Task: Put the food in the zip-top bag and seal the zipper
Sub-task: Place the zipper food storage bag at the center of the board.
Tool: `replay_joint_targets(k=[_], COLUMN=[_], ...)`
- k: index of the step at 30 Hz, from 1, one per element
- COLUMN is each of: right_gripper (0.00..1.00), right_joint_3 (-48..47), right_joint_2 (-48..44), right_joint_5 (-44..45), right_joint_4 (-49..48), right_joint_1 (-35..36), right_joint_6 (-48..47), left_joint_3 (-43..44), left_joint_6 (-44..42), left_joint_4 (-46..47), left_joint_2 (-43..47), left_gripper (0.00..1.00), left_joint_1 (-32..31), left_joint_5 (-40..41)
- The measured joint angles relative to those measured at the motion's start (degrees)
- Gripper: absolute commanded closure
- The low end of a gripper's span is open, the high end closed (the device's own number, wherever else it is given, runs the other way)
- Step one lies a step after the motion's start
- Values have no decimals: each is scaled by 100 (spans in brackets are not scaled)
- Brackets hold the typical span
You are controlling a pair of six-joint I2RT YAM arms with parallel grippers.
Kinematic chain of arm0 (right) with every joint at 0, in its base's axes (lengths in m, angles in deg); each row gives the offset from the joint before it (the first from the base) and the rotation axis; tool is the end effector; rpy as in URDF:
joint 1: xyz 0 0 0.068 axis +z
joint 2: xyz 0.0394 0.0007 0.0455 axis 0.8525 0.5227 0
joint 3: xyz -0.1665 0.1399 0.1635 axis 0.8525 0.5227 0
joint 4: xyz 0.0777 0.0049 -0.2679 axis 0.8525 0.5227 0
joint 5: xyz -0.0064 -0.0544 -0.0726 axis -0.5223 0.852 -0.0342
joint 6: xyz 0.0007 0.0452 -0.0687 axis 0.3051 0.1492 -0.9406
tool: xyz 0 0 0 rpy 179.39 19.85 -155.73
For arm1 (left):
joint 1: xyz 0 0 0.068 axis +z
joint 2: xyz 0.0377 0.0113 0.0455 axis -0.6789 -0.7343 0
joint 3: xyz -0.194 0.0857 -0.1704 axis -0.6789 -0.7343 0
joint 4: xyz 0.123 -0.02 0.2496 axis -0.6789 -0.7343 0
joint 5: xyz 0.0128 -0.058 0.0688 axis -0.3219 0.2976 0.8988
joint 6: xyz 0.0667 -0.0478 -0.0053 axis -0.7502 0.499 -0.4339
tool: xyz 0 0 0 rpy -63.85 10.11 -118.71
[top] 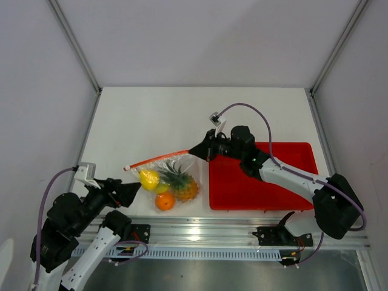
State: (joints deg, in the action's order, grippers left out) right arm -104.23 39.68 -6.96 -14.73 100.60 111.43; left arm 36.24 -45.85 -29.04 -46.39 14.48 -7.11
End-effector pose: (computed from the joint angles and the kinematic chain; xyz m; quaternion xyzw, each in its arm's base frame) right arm 0.2451 0.2650 0.2679 -0.2343 0.7162 0.5108 0.4138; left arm 0.0414 -0.0207 0.3354 -0.0105 0.7836 -0.2908 0.5490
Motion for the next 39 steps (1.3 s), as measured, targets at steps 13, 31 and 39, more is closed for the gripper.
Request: replay_joint_targets(k=[13, 31, 39], right_gripper=[100, 80, 1], right_joint_3=[-1696, -5169, -5709], right_joint_2=[1770, 5099, 5451], right_joint_5=[50, 1091, 1412], right_joint_4=[61, 1187, 2052], right_joint_1=[-173, -1316, -1276], right_joint_6=[20, 315, 181], left_joint_3=[175, -527, -623], left_joint_6=[-48, 168, 267], left_joint_4=[608, 1064, 1303], left_joint_2=[-271, 170, -85], left_gripper=[1, 1, 1], left_joint_1=[0, 0, 0], left_joint_5=[372, -352, -599])
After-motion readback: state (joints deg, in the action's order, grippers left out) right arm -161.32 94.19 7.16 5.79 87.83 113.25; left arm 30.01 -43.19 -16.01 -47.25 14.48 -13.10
